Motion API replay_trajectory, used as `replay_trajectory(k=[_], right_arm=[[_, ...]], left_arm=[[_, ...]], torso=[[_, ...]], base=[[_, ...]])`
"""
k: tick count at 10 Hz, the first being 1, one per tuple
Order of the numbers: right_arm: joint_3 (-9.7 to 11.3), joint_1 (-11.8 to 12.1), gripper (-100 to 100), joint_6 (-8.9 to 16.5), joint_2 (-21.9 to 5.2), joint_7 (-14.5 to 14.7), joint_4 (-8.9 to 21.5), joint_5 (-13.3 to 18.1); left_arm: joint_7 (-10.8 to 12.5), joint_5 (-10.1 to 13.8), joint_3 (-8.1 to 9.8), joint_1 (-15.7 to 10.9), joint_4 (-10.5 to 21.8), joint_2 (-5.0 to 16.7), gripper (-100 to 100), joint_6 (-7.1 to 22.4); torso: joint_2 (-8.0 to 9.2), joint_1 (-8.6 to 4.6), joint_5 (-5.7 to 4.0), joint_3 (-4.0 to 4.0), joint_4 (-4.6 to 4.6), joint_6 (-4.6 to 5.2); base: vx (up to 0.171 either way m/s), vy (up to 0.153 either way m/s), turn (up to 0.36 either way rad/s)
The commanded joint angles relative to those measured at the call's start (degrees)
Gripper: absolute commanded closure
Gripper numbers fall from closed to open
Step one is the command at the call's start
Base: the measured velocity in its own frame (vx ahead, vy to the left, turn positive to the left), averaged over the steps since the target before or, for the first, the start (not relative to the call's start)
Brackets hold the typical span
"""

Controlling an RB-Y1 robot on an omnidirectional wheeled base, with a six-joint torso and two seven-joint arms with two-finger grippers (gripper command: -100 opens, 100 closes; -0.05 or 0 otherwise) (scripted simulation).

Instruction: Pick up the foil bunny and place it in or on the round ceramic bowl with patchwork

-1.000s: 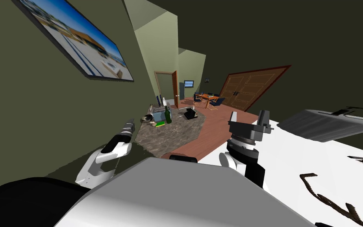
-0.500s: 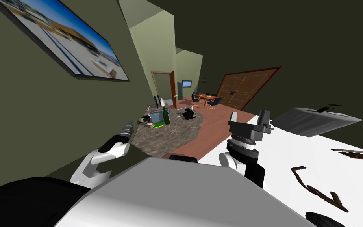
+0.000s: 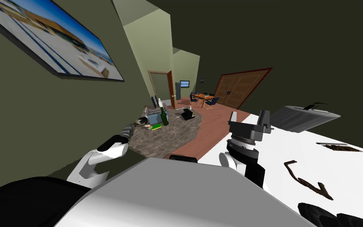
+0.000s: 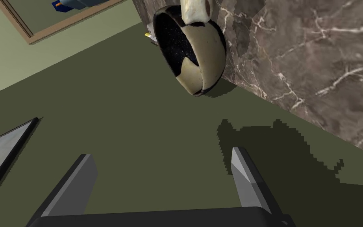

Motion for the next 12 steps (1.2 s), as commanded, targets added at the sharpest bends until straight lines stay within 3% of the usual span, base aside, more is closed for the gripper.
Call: replay_trajectory(k=[1,4,12], right_arm=[[0.0,0.0,0,0.0,0.0,0.0,0.0,0.0],[0.0,0.0,0,0.0,0.0,0.0,0.0,0.0],[0.0,0.0,0,0.0,0.0,0.0,0.0,0.0]], left_arm=[[0.63,0.92,-0.03,0.41,-0.26,0.82,-100,2.86],[1.18,1.77,-0.1,0.8,-0.34,1.55,-100,6.32],[4.2,6.24,-0.72,2.83,-0.73,5.51,-100,19.62]], torso=[[0.0,0.0,0.0,0.0,0.0,0.0],[-0.01,0.0,0.0,-0.01,0.0,0.02],[-0.04,0.01,0.0,-0.02,-0.01,0.0]], base=[[0.033,0.008,-0.123],[0.03,0.013,-0.085],[0.045,0.022,-0.112]])
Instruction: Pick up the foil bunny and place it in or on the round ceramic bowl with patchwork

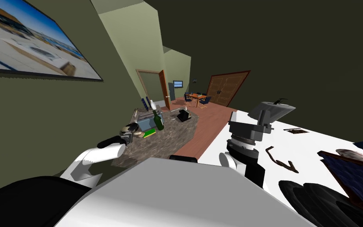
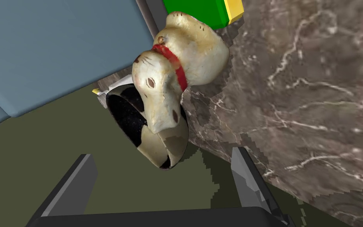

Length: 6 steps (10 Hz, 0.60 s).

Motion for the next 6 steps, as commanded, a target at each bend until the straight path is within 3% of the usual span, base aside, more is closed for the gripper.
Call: replay_trajectory(k=[1,4,5,6], right_arm=[[0.0,0.0,0,0.0,0.0,0.0,0.0,0.0],[0.0,0.0,0,0.0,0.0,0.0,0.0,0.0],[0.0,0.01,0,0.0,0.0,0.0,0.0,0.0],[0.0,0.0,0,0.0,0.0,0.0,0.0,0.0]], left_arm=[[0.71,0.89,-0.11,0.55,-0.4,0.75,-100,2.86],[1.51,1.98,-0.16,0.94,-0.52,2.0,-100,6.46],[1.34,1.72,-0.19,0.81,-0.45,1.75,-100,5.72],[1.4,1.76,-0.19,0.83,-0.48,1.78,0,5.96]], torso=[[0.0,0.0,0.0,0.0,0.0,0.0],[-0.02,0.07,0.01,-0.01,-0.01,-0.02],[-0.03,0.06,0.02,-0.02,-0.01,-0.03],[0.11,-0.06,-0.01,0.06,0.02,-0.04]], base=[[0.062,0.034,-0.139],[0.052,0.04,-0.081],[-0.005,-0.003,-0.005],[0.0,0.0,0.0]])
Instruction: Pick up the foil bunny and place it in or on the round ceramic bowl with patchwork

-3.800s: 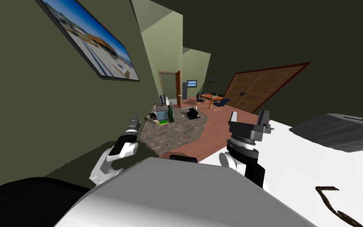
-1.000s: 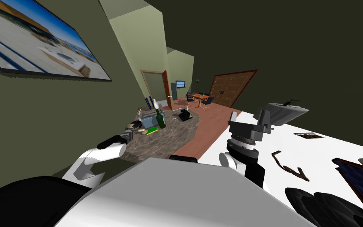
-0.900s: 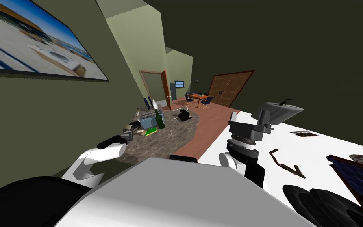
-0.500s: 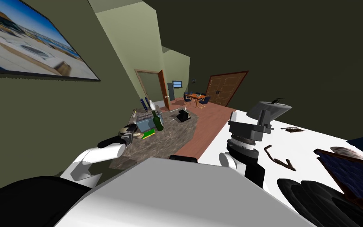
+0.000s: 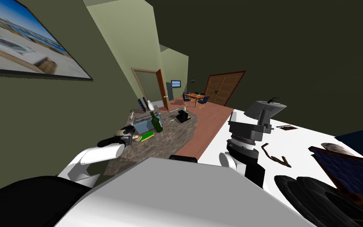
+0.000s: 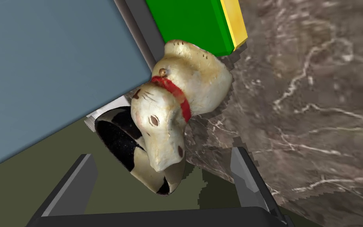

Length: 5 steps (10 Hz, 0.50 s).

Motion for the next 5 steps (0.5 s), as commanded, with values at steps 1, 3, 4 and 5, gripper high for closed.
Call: replay_trajectory(k=[1,3,4,5], right_arm=[[0.0,0.0,0,0.0,0.0,0.0,0.0,0.0],[0.0,0.0,0,0.0,0.0,0.0,0.0,0.0],[0.0,0.0,0,0.0,0.0,0.0,0.0,0.0],[0.0,0.0,0,0.0,0.0,0.0,0.0,0.0]], left_arm=[[-0.2,-0.42,-0.36,-0.57,1.63,-0.14,-100,-1.15],[-0.46,-0.94,-0.8,-1.28,3.66,-0.32,-100,-2.58],[-0.33,-0.71,-0.59,-1.02,2.8,-0.22,-100,-1.86],[-0.36,-0.74,-0.62,-1.06,2.92,-0.23,100,-2.0]], torso=[[0.0,0.0,0.0,0.0,0.0,0.0],[0.02,0.02,0.01,0.01,0.01,0.0],[0.03,0.02,0.01,0.02,0.01,0.0],[0.03,0.01,0.0,0.02,0.01,0.0]], base=[[0.0,0.0,0.0],[-0.005,0.005,-0.016],[0.0,0.0,0.0],[0.0,0.0,0.0]])
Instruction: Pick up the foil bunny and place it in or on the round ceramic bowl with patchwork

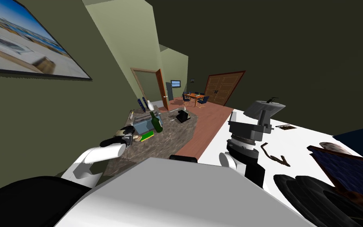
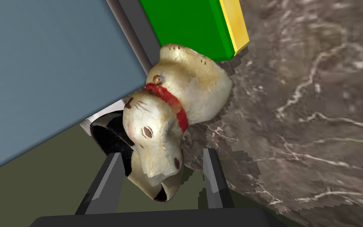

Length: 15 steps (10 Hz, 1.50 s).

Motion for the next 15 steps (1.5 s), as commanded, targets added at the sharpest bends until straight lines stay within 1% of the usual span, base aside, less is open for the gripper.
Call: replay_trajectory(k=[1,4,5,6,7,8,9,10,12,15], right_arm=[[0.0,0.0,0,0.0,0.0,0.0,0.0,0.0],[0.0,0.0,0,0.0,0.0,0.0,0.0,0.0],[0.0,0.0,0,0.0,0.0,0.0,0.0,0.0],[0.0,0.0,0,0.0,0.0,0.0,0.0,0.0],[0.0,0.0,0,0.0,0.0,0.0,0.0,0.0],[0.0,0.0,0,0.0,0.0,0.0,0.0,0.0],[0.0,0.0,0,0.0,0.0,0.0,0.0,0.0],[0.0,0.0,0,0.0,0.0,0.0,0.0,0.0],[0.01,-0.01,0,0.0,0.01,0.0,0.0,0.0],[0.01,-0.01,0,0.0,0.01,0.0,0.0,0.0]], left_arm=[[0.0,0.0,0.0,0.0,0.0,0.0,100,0.0],[0.02,-0.03,0.11,-0.1,-0.11,0.09,100,-0.12],[0.02,-0.03,0.1,-0.1,-0.11,0.09,0,-0.12],[0.25,0.53,0.44,0.77,-2.09,0.16,100,1.42],[0.35,0.74,0.62,1.05,-2.9,0.23,100,1.99],[0.27,0.56,0.49,0.84,-2.34,0.16,100,1.45],[0.29,0.6,0.52,0.91,-2.47,0.16,0,1.61],[0.34,2.33,0.45,1.71,-1.63,2.37,100,-0.17],[0.27,4.22,0.2,2.4,-0.42,4.67,100,-1.97],[-0.1,8.15,-0.52,3.45,2.36,9.34,100,-5.48]], torso=[[0.0,0.0,0.0,0.0,0.0,0.0],[0.01,0.08,0.15,-0.03,-0.07,-0.03],[0.0,0.09,0.15,-0.03,-0.07,-0.03],[0.0,0.09,0.15,-0.03,-0.07,-0.03],[0.0,0.05,0.13,-0.03,-0.06,-0.04],[0.01,0.02,0.12,-0.02,-0.06,-0.05],[0.01,0.05,0.13,-0.03,-0.07,-0.03],[0.01,0.07,0.14,-0.03,-0.07,-0.03],[0.44,-0.43,0.08,0.2,-0.02,-0.07],[0.34,-0.37,0.09,0.14,-0.05,-0.05]], base=[[0.0,0.0,0.0],[0.0,0.0,0.0],[0.0,0.0,0.0],[0.007,-0.002,0.021],[0.006,-0.008,0.022],[0.0,0.0,0.0],[0.0,0.0,0.0],[-0.08,-0.088,0.03],[-0.117,-0.133,0.035],[-0.063,-0.094,0.024]])
